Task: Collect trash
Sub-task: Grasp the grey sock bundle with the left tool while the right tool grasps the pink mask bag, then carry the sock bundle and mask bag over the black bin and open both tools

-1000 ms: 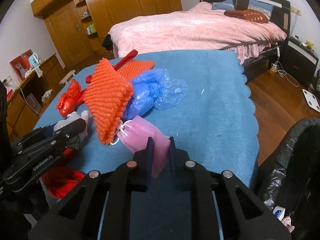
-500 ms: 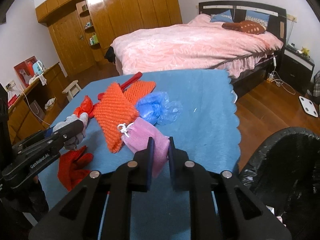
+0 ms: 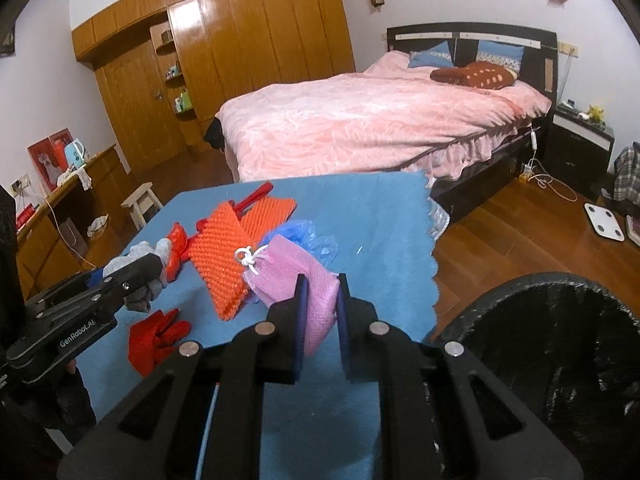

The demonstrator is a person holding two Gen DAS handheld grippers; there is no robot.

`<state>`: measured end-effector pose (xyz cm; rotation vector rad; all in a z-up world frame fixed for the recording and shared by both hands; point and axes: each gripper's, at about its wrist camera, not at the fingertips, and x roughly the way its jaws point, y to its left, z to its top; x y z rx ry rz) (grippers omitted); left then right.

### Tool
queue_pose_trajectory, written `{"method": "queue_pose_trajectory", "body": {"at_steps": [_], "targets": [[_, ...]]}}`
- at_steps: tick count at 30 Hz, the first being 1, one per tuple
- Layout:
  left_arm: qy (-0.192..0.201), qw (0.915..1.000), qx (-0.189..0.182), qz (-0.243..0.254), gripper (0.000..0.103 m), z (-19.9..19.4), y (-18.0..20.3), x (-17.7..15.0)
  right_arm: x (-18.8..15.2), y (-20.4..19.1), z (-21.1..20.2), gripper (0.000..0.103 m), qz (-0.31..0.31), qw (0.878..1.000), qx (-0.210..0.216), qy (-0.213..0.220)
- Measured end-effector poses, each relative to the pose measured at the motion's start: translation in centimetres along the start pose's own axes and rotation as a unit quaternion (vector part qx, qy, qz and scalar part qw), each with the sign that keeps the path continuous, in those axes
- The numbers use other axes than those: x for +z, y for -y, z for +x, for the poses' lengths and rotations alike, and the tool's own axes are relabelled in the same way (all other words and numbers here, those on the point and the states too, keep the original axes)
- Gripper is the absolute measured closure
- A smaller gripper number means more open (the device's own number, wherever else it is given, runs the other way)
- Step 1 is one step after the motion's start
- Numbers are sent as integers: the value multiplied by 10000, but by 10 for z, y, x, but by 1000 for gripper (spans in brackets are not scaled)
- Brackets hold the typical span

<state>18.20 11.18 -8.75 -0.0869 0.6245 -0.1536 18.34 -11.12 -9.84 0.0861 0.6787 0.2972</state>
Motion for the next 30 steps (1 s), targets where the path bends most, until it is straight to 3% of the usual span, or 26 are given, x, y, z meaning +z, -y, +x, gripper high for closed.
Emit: {"method": "queue_pose_trajectory", "body": {"at_steps": [16, 30], "targets": [[169, 9981, -495, 335, 68, -13, 63, 10, 4, 35, -50, 90, 159, 9990, -230, 343], [135, 9892, -1270, 723, 68, -7, 144, 6, -21, 108, -101, 90, 532, 9928, -983, 433]]}}
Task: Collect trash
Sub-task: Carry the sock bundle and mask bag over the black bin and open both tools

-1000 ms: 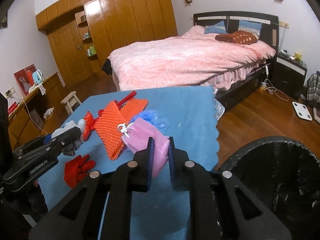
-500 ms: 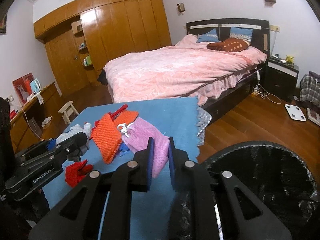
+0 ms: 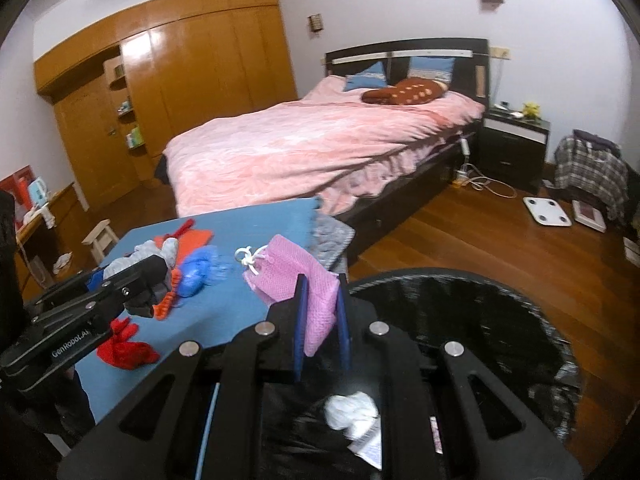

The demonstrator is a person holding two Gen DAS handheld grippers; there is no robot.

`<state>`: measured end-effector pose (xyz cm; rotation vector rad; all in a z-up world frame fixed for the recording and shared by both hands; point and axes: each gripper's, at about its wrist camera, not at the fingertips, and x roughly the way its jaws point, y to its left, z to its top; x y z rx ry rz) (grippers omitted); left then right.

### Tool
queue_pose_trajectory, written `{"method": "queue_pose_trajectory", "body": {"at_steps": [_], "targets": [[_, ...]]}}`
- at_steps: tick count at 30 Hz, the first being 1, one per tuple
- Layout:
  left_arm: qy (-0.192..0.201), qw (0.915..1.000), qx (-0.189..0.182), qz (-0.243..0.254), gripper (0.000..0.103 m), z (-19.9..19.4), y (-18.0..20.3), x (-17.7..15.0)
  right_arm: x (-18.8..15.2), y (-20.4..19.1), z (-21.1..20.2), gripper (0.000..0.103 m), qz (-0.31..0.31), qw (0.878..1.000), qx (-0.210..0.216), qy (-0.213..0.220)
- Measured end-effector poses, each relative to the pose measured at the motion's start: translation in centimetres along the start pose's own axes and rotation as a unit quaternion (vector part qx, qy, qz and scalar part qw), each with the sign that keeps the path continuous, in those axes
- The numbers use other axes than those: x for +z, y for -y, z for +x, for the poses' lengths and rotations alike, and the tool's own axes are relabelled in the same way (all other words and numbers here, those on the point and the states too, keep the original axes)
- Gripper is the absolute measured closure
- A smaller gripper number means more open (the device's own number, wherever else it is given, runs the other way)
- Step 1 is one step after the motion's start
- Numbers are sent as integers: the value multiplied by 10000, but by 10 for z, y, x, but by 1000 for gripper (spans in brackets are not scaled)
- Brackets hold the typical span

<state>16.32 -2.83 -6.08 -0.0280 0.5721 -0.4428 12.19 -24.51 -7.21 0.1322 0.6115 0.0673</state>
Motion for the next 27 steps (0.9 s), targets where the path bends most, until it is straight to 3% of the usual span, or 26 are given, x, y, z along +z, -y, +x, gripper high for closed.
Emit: {"method": "queue_pose_trajectory", "body": {"at_steps": [17, 21, 24, 27], "targets": [[-285, 9965, -738, 268, 68, 43, 71, -7, -23, 75, -20, 90, 376, 9957, -844, -95], [-402, 9943, -933, 322, 63, 52, 82, -11, -31, 90, -20, 86, 459, 9933, -1044, -186], [-402, 9939, -974, 339, 50, 53, 85, -12, -37, 97, -22, 77, 515, 9915, -1172, -216], [-364, 9944, -927, 342, 40, 51, 85, -13, -41, 102, -22, 59, 551, 9904, -1251, -219]]}}
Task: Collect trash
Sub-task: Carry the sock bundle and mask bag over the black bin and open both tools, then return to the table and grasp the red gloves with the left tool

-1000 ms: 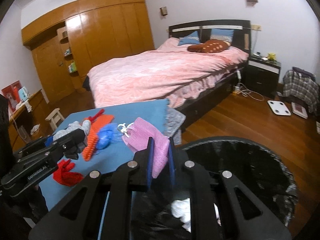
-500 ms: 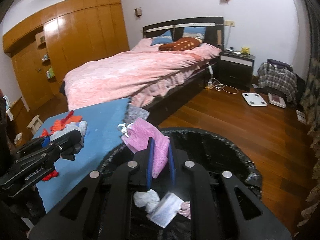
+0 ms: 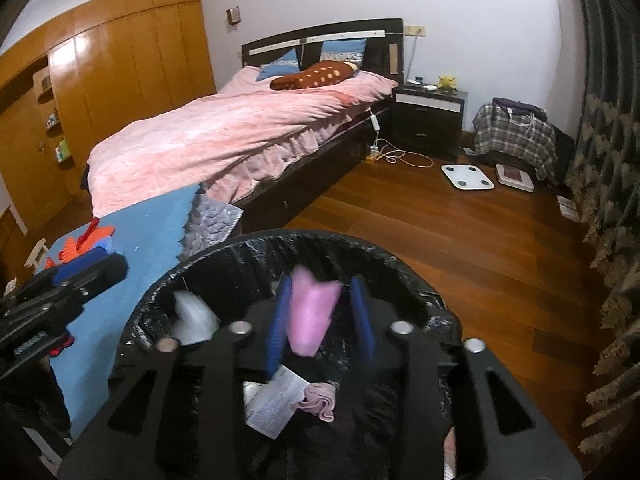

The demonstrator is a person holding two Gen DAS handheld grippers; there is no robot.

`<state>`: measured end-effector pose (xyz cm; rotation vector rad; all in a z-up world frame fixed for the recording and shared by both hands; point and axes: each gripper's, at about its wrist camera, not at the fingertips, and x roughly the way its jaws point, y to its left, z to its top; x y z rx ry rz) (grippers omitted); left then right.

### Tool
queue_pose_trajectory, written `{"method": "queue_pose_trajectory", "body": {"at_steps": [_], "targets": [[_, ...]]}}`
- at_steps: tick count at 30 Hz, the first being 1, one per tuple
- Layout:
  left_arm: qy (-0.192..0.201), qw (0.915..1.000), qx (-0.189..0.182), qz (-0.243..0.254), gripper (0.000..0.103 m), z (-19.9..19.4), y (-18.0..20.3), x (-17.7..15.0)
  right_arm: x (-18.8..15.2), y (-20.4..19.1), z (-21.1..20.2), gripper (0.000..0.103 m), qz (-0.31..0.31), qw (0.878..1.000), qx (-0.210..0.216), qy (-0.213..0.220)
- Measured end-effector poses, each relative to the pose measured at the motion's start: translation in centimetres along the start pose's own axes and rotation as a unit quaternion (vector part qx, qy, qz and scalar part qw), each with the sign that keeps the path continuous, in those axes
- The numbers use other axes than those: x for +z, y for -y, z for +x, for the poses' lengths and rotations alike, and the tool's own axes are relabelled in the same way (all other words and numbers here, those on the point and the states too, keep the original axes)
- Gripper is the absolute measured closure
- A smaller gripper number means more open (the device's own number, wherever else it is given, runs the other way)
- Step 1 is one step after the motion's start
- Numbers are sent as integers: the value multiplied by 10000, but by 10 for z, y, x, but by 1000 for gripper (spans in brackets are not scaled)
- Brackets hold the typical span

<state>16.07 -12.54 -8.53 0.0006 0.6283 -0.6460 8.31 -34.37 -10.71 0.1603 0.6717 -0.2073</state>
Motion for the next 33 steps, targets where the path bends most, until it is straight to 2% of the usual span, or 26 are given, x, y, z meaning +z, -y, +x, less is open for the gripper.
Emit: {"method": "queue_pose_trajectory", "body": {"at_steps": [2, 3, 4, 5, 10, 18, 24, 33], "targets": [[14, 10000, 89, -2, 34, -3, -3, 0, -1, 1, -1, 39, 16, 10000, -30, 34], [25, 9999, 131, -7, 31, -4, -4, 0, -1, 0, -2, 33, 29, 10000, -47, 58], [38, 9998, 210, -16, 26, -6, -7, 0, -1, -1, -3, 21, 38, 9999, -44, 90], [55, 9996, 261, -22, 23, -9, -10, 0, -1, -3, -5, 14, 29, 9999, 7, 152], [161, 9983, 556, -114, 12, -25, -31, 0, 2, -19, -9, 8, -101, 9990, 283, 320], [223, 9922, 1169, -368, 9, -54, -78, -9, 8, -70, -5, 6, -416, 9961, 730, 262], [234, 9830, 1745, -524, 9, -81, -122, -24, 7, -116, 1, 6, -626, 9912, 1156, 173], [97, 9639, 2533, -811, 9, -119, -181, -57, 2, -188, 9, 6, -1021, 9792, 1750, 75]]}}
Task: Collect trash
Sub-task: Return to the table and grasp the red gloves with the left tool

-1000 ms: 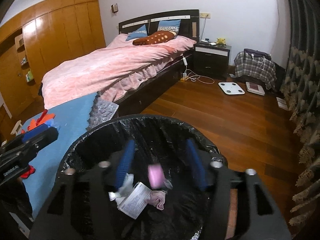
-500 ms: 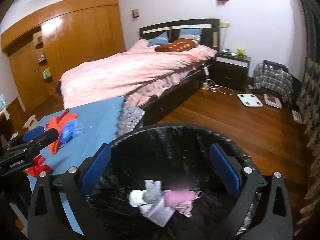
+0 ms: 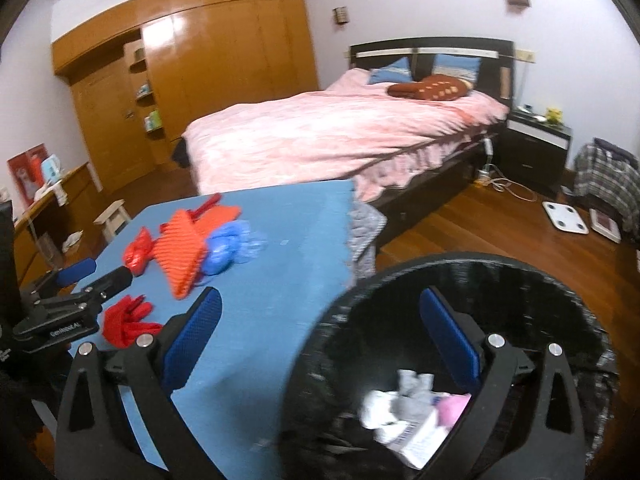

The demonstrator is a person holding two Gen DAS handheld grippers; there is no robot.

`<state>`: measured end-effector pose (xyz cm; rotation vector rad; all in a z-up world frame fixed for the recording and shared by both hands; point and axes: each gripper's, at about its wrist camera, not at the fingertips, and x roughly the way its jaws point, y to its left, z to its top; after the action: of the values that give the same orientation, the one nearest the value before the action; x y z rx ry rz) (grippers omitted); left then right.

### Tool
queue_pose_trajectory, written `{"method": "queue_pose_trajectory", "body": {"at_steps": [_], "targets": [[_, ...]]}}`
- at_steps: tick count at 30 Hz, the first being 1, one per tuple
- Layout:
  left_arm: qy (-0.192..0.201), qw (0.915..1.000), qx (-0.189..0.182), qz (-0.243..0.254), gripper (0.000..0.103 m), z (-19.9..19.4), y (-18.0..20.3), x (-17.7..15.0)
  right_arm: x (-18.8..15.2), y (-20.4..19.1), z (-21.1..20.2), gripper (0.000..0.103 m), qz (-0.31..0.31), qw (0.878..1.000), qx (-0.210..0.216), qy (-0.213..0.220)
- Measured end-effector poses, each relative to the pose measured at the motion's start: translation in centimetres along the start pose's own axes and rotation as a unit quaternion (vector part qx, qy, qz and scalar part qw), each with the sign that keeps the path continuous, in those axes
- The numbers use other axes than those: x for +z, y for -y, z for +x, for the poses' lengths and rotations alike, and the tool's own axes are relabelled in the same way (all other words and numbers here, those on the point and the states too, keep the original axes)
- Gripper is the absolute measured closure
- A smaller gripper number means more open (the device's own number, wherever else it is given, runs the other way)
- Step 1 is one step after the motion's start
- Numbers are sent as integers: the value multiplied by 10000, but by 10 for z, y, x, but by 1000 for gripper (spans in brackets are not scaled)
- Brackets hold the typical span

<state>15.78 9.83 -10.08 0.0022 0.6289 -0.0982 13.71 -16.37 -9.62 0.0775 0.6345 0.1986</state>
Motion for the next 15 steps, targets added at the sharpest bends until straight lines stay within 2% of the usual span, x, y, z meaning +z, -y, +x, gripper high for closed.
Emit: {"method": "queue_pose_trajectory", "body": {"at_steps": [6, 15], "targets": [[-155, 9987, 420, -229, 9, 0, -40, -16, 2, -40, 22, 6, -237, 9991, 346, -86], [-467, 9952, 689, -514, 9, 13, -78, -37, -5, -78, 62, 6, -477, 9969, 573, -264]]}}
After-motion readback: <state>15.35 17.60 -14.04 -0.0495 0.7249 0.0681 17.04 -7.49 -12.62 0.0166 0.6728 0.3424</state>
